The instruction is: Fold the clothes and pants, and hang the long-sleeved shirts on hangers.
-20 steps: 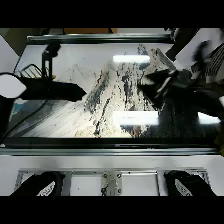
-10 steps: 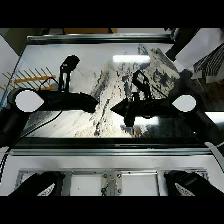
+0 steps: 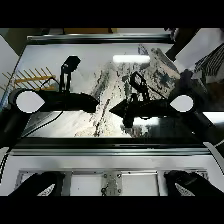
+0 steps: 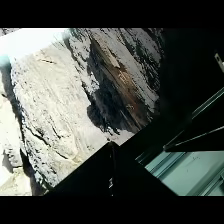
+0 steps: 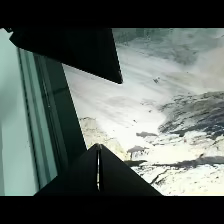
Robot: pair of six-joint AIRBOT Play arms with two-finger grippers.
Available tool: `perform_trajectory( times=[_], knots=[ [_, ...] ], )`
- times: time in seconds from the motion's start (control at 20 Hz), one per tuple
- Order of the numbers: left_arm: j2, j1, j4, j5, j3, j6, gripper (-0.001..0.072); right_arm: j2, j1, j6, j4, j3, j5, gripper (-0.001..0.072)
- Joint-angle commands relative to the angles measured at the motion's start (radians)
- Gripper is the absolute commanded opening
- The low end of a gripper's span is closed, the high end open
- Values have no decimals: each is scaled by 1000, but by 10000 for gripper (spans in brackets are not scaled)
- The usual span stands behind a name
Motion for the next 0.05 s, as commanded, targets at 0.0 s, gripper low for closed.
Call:
perform_trajectory(
  times=[0.0],
  knots=[
    [0,-1,0,0,0,0,13,-1,1,-1,1,0,1,20]
  ],
)
